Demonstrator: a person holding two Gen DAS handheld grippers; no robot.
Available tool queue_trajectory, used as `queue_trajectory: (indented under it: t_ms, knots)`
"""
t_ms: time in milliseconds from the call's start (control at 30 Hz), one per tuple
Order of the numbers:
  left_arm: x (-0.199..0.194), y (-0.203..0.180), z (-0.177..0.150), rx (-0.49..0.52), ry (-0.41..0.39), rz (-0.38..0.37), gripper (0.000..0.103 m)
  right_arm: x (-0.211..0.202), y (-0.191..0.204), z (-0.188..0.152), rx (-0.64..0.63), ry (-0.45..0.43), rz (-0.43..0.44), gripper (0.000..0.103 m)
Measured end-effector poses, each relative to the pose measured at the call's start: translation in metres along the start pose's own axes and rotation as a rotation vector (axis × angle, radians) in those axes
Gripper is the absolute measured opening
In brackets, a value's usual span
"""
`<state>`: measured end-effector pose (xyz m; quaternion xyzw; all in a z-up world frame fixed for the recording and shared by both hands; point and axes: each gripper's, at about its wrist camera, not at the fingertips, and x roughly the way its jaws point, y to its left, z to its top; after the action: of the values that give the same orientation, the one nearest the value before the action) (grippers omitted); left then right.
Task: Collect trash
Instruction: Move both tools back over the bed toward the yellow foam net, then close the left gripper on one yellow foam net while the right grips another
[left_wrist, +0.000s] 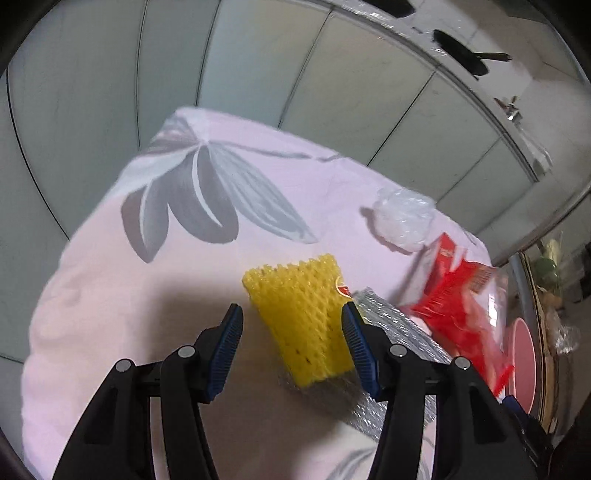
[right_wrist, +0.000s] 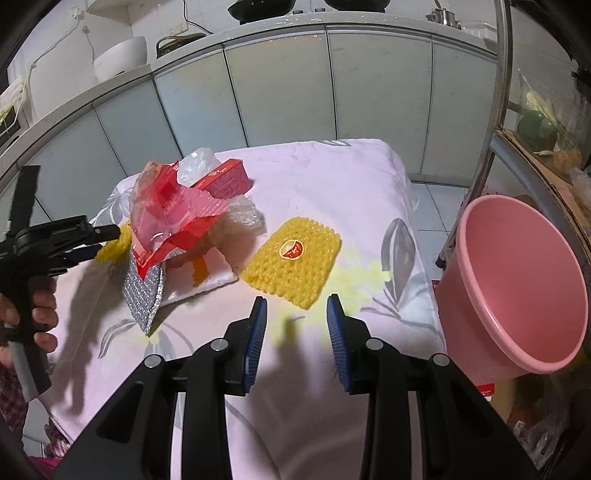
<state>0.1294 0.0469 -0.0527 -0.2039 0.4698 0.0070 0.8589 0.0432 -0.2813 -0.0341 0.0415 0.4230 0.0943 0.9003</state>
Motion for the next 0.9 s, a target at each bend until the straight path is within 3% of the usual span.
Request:
queue_trajectory:
  t_ms: [100,233,433,600,667,900]
  knots:
    - [0.005,0.005,-0.002,-0.016,-0.006,-0.026,0.05,0.008,-0.001,0.003,0.007,0.011,0.013,0.034]
    - [0.002,0.007,-0.004,0.008,-0.019,-0.05,0.009,0.018,-0.005,0.008,0.043,0.033,0.043,0.034]
    - [-0.017,0.011,-0.005,0.019,-0.076,-0.049,0.008,0.03,-0.003,0.017,0.045,0.038,0.036,0.034]
    - [-0.04,0.008,-0.01,0.09,-0.134,-0.019,0.008,0.045,-0.003,0.025,0.046,0.061,-0.039,0.035]
    - [-0.05,0.007,-0.013,0.121,-0.155,-0.009,0.007,0.05,-0.005,0.025,0.056,0.074,-0.046,0.051]
    - [-0.07,0.003,-0.023,0.196,-0.205,0.032,0.008,0.062,-0.003,0.026,0.038,0.065,-0.055,0.051]
